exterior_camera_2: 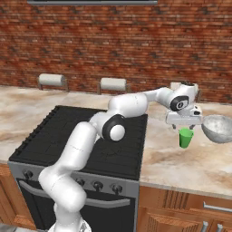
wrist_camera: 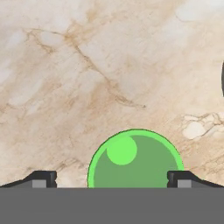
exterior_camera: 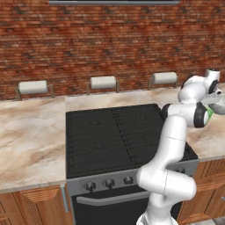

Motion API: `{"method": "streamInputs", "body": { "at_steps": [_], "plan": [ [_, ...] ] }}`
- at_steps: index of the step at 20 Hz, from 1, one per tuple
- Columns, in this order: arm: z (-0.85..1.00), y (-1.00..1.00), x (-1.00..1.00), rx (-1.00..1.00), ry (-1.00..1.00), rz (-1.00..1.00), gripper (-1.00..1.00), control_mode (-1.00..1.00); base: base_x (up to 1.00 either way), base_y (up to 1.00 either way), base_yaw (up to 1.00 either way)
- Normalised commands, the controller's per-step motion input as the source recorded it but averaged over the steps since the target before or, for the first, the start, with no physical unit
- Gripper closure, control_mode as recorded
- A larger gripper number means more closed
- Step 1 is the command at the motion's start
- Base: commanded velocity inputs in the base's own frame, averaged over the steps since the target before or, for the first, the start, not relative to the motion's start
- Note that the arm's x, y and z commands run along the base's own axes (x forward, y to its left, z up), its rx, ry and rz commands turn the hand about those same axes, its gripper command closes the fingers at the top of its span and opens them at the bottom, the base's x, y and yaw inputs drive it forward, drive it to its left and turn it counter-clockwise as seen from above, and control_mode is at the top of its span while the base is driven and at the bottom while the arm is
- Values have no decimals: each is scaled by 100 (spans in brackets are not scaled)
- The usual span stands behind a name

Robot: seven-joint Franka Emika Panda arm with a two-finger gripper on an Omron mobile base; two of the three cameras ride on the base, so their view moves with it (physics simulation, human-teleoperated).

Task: Pick the cup and bowl from the counter and place them on the counter next to the sink.

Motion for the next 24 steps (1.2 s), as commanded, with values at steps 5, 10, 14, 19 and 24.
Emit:
{"method": "streamInputs", "body": {
  "at_steps": [5, 10, 14, 19, 24],
  "plan": [
    [0, -9, 4, 0, 3, 0, -100, -100, 0, 0, 0],
    [-2, 0, 2, 0, 5, 0, -100, -100, 0, 0, 0],
    [0, 0, 1, 0, 9, 0, -100, -100, 0, 0, 0],
    [-1, 5, 0, 0, 10, 0, -100, -100, 0, 0, 0],
    [-12, 16, 0, 1, 6, 0, -100, -100, 0, 0, 0]
  ]
}}
